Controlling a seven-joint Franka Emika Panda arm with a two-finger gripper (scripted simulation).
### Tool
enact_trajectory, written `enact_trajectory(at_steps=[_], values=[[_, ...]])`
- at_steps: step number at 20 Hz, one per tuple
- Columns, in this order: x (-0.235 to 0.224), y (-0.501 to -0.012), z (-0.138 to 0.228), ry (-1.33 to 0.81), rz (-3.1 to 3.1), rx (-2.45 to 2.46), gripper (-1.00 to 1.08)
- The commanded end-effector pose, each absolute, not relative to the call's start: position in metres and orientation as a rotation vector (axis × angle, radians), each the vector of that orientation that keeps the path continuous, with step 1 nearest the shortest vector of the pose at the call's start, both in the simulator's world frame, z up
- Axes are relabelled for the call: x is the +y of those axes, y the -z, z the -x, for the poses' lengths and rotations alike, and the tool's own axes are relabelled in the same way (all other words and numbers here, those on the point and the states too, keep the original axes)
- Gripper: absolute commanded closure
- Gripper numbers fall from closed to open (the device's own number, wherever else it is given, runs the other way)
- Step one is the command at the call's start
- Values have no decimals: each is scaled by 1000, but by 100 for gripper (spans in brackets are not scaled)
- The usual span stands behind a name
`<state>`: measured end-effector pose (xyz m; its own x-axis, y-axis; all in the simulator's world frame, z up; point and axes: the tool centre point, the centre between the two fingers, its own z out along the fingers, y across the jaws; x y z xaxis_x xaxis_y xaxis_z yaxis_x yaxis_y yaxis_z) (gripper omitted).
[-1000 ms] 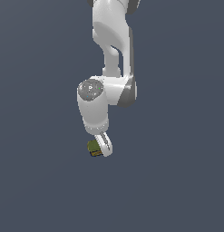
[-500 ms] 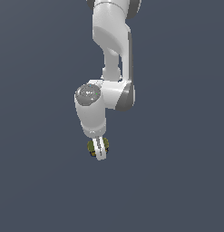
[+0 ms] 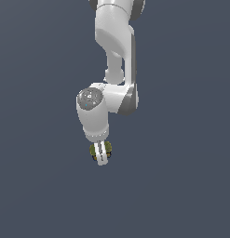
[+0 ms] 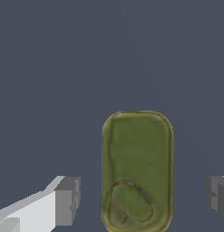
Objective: Pick up the object and move it to a goal position.
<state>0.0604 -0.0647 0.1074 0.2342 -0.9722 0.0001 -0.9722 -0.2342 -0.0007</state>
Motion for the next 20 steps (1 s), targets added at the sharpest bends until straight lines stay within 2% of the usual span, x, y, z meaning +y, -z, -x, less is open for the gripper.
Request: enact_trajectory(at_steps=[1, 9, 15, 16, 20], values=[[-65, -102, -60, 0, 2468, 1944, -92], [-65, -64, -59, 0, 2463, 1950, -92], [-65, -59, -60, 0, 2463, 1950, -92], [-65, -59, -60, 0, 2463, 1950, 108], [-65, -59, -60, 0, 2463, 1950, 108]])
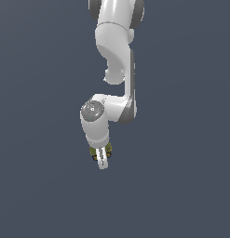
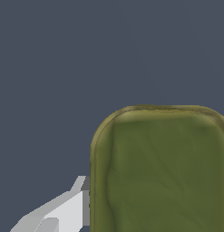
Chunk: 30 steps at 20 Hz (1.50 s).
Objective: Pick up the object and move it to a goal position.
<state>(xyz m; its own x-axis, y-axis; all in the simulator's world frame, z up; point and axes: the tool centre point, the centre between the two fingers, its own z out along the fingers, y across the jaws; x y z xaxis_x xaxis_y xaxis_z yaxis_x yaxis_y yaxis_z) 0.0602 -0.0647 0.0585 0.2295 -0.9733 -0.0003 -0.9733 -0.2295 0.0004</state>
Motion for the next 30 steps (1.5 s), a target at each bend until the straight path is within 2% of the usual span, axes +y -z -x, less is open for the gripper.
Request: enact_trajectory(at_steps=[1, 16, 23, 30], values=[[-65, -59, -60, 0, -2463, -1950, 108], [-52, -80, -52, 1, -2463, -1950, 108], [-27, -124, -37, 2, -2464, -1951, 108], [11, -191, -14, 3, -2464, -1951, 108]])
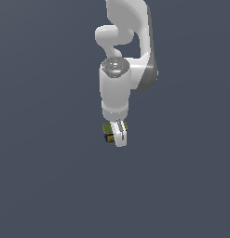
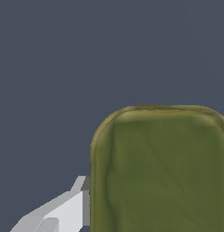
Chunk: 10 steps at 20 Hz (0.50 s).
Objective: Pick up the object and move it to a goal position.
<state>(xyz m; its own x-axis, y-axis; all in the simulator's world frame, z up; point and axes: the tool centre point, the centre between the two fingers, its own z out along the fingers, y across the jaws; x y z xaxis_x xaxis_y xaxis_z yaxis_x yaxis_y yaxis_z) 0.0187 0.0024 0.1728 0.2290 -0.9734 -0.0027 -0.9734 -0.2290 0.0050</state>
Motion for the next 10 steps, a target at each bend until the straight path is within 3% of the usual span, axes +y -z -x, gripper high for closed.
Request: enact_trajectory(at_steps=[1, 10], values=[[17, -201, -11, 2, -2463, -1951, 108], [70, -297, 21, -1, -2461, -1952, 108]])
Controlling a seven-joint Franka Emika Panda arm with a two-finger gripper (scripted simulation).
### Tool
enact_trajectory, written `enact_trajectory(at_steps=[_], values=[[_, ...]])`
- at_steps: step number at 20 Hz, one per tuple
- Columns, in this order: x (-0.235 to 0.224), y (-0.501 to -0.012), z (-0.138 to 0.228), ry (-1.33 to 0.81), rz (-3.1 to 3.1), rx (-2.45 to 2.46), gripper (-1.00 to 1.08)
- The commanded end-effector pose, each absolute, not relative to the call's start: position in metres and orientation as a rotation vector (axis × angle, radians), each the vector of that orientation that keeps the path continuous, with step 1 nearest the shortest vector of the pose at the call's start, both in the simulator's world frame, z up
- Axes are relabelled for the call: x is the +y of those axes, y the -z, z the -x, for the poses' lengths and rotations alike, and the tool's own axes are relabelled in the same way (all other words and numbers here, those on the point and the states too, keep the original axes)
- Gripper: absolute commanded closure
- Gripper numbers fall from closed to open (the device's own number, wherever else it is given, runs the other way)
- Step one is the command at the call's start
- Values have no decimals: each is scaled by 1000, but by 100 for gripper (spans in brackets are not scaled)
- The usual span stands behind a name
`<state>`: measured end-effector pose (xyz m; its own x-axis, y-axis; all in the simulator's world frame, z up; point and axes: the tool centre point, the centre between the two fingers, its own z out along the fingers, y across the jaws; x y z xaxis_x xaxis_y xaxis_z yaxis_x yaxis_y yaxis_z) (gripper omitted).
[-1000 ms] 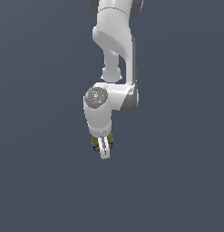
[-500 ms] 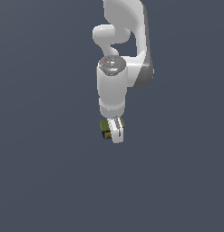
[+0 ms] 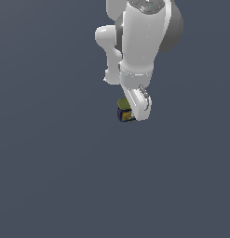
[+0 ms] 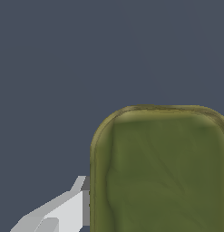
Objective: Pick up the object and move it to a goal position.
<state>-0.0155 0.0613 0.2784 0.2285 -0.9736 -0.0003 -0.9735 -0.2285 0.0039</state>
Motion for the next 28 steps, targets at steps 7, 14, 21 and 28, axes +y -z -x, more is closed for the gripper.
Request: enact_trajectory(at_steps=[7, 14, 21, 28], values=[[111, -370, 43, -3, -2460, -1952, 108], [147, -431, 61, -3, -2461, -1951, 108], [167, -465, 69, -1, -2463, -1950, 108], [173, -474, 70, 0, -2463, -1950, 108]])
